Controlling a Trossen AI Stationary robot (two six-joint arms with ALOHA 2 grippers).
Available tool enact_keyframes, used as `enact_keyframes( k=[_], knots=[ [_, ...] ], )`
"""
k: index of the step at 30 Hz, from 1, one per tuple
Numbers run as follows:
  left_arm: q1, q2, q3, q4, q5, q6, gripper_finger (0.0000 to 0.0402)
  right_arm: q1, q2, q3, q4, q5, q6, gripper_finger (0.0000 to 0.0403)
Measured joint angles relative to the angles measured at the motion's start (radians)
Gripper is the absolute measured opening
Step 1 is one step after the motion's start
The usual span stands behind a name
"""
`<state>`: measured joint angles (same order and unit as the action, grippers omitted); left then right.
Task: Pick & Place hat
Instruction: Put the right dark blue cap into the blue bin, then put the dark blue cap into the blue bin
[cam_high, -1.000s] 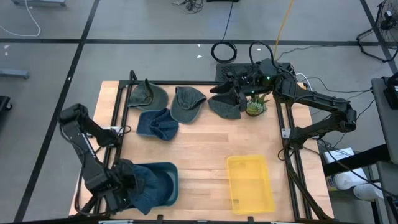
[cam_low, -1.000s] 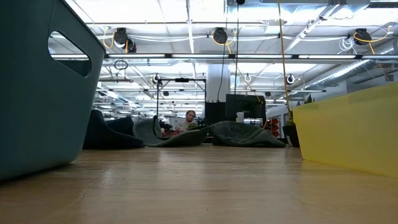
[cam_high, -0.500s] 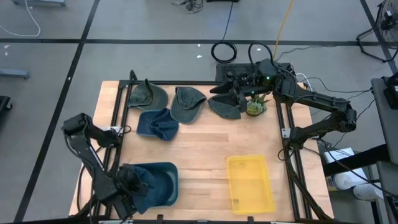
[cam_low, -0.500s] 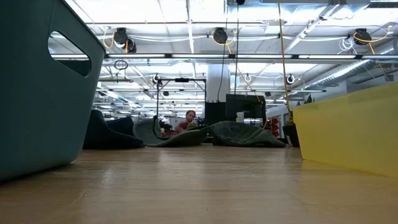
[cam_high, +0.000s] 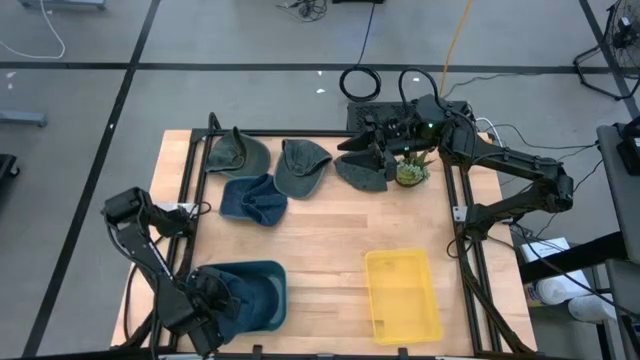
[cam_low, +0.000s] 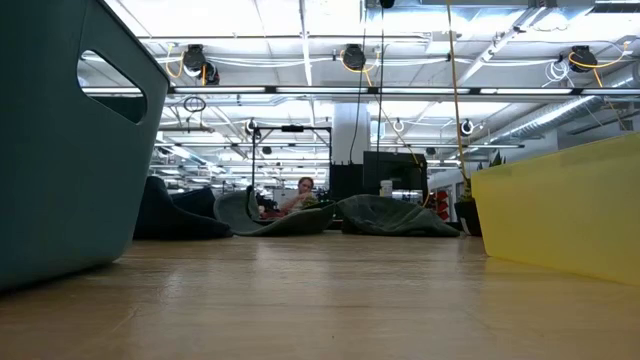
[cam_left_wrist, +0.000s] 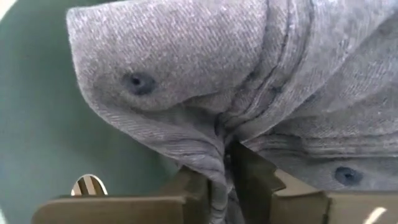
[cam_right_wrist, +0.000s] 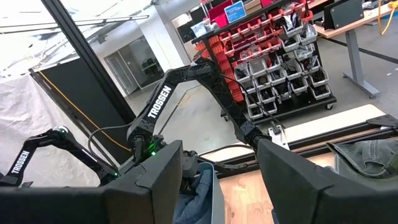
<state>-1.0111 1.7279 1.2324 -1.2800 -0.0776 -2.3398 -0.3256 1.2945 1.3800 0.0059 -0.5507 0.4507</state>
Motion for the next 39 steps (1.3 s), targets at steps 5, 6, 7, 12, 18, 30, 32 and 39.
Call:
enact_keyframes(
  k=[5,6,7,12,18,30,32,39],
  knots=[
    [0.0,-0.014,0.0,0.001,0.006,0.03,0.0094,0.0,0.0,0.0,0.0,-0.028,-0.001,0.0196],
    [0.0,-0.021,0.0,0.002,0.006,0.029,0.0099,0.0,0.0,0.0,0.0,-0.04,-0.002,0.0196],
    [0.0,-0.029,0.0,0.002,0.006,0.028,0.0106,0.0,0.0,0.0,0.0,-0.053,-0.005,0.0196],
    [0.0,-0.078,0.0,-0.009,-0.002,0.007,0.0148,0.0,0.0,0.0,-0.004,-0.056,-0.029,0.0196],
    [0.0,-0.142,0.0,-0.014,-0.008,0.01,0.021,0.0,0.0,0.0,-0.004,-0.056,-0.046,0.0196],
    [0.01,-0.357,0.0,-0.006,-0.036,0.01,0.0294,0.0,0.0,0.0,-0.004,-0.056,-0.052,0.0196],
    [0.016,-0.39,0.0,-0.005,-0.037,0.009,0.0295,0.0,0.0,0.0,-0.004,-0.056,-0.046,0.0196],
    [0.048,-0.497,0.0,0.0,-0.143,0.035,0.028,0.0,0.0,0.0,-0.004,-0.056,-0.019,0.0196]
  ],
)
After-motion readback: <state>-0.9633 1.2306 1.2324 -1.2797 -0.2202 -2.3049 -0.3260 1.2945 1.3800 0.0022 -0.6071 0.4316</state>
